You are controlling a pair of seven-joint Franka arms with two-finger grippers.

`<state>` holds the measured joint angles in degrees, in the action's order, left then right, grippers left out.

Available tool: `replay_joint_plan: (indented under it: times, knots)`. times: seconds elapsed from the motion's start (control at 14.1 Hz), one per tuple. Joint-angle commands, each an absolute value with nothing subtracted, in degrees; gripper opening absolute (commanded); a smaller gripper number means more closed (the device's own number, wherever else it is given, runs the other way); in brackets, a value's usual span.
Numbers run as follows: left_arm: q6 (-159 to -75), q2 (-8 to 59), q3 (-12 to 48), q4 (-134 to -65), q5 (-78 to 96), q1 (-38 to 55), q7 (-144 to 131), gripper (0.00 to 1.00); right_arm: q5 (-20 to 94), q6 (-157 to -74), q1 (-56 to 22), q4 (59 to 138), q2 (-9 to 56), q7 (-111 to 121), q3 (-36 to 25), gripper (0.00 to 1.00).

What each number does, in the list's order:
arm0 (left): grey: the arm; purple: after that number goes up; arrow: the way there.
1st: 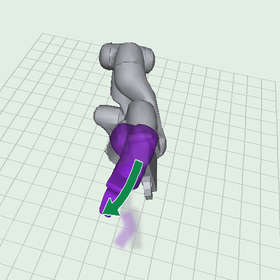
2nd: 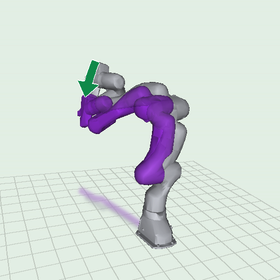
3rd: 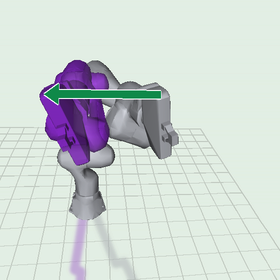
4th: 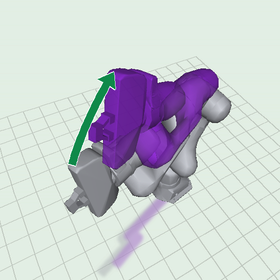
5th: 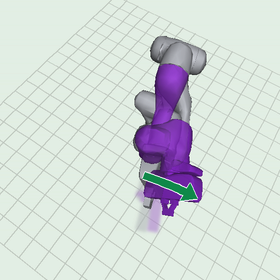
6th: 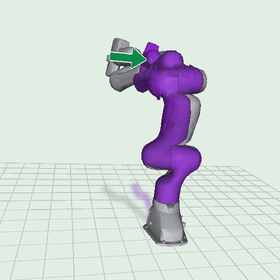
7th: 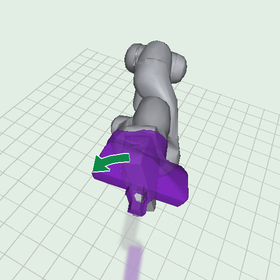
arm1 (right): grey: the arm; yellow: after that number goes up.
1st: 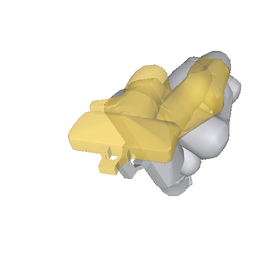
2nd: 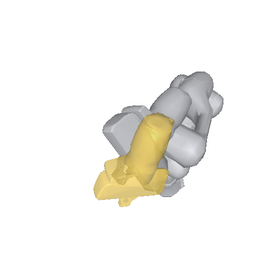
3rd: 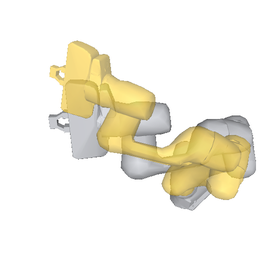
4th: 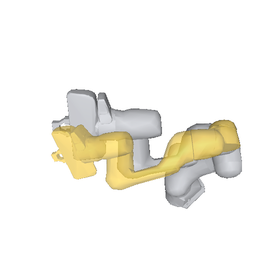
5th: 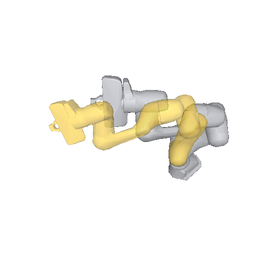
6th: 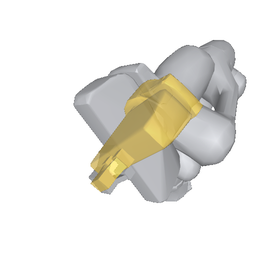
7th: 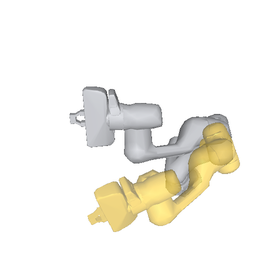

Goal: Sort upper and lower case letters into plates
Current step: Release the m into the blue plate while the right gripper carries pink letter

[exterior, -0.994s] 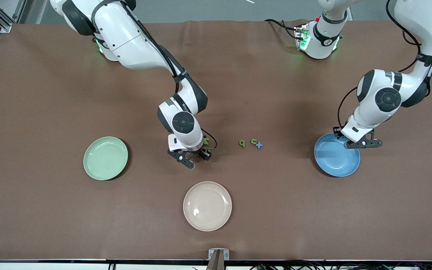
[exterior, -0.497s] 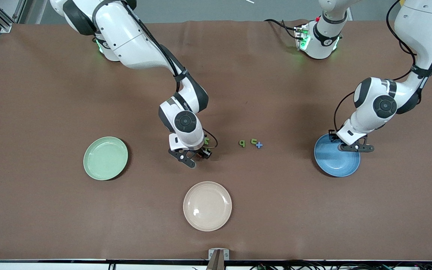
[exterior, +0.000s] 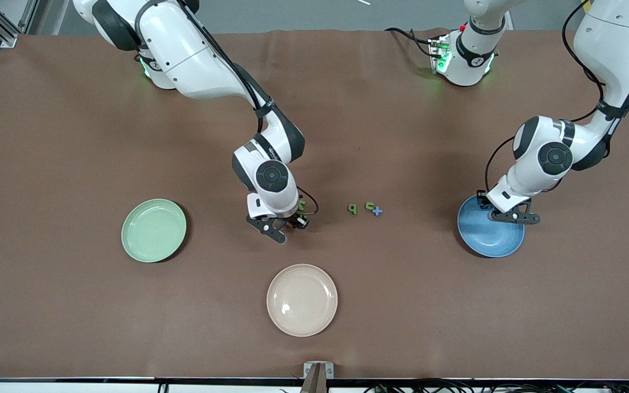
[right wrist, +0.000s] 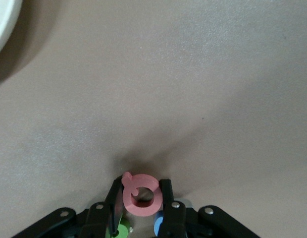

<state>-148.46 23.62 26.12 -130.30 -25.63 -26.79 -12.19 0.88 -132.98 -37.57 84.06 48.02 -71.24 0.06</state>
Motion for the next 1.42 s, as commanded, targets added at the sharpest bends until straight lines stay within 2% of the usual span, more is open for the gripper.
replay_joint_plan:
  times: [0.0,0.21,0.5,0.57,0.64,0.71,0.78,0.92,1.21,1.35]
  knots:
    - [-148.8,24.26,26.54,-129.81,-26.81,-27.86,-12.04,0.21,0.0,-131.41,-36.31,84.29,46.59,-71.46,-0.26,0.0]
    - [-148.8,24.43,26.54,-129.81,-26.81,-27.95,-12.04,0.21,0.0,-126.76,-32.62,84.72,43.34,-66.03,-0.26,0.0]
    - [-148.89,24.87,26.54,-129.55,-26.81,-28.04,-12.04,0.24,0.09,-126.3,-27.88,89.54,37.55,-58.03,-0.26,0.0]
    - [-148.89,24.79,26.54,-129.46,-26.81,-28.04,-12.13,0.36,0.09,-126.39,-26.73,91.13,36.05,-56.01,-0.26,0.0]
    - [-148.89,24.18,26.63,-129.38,-26.81,-28.04,-11.95,0.7,0.09,-126.47,-25.24,92.8,34.47,-53.38,-0.26,0.0]
    - [-148.71,23.04,26.72,-128.94,-26.81,-28.04,-11.87,0.93,0.09,-126.65,-23.83,94.29,33.15,-50.91,-0.18,0.0]
    - [-147.84,21.11,27.07,-128.59,-26.72,-27.95,-11.87,1.0,0.17,-126.82,-22.25,95.96,31.92,-48.54,-0.18,0.0]
    - [-143.12,18.73,30.21,-126.49,-25.85,-27.86,-12.3,1.0,0.18,-126.91,-20.31,97.81,30.42,-44.84,-0.18,0.0]
    - [-126.95,17.84,39.71,-118.32,-21.19,-27.69,-13.35,1.0,0.18,-129.45,-16.97,102.29,28.31,-39.3,-0.18,0.0]
    - [-124.37,18.63,43.4,-115.85,-20.65,-26.99,-20.53,1.0,0.18,-133.14,-15.21,105.54,27.51,-36.31,-0.18,0.0]
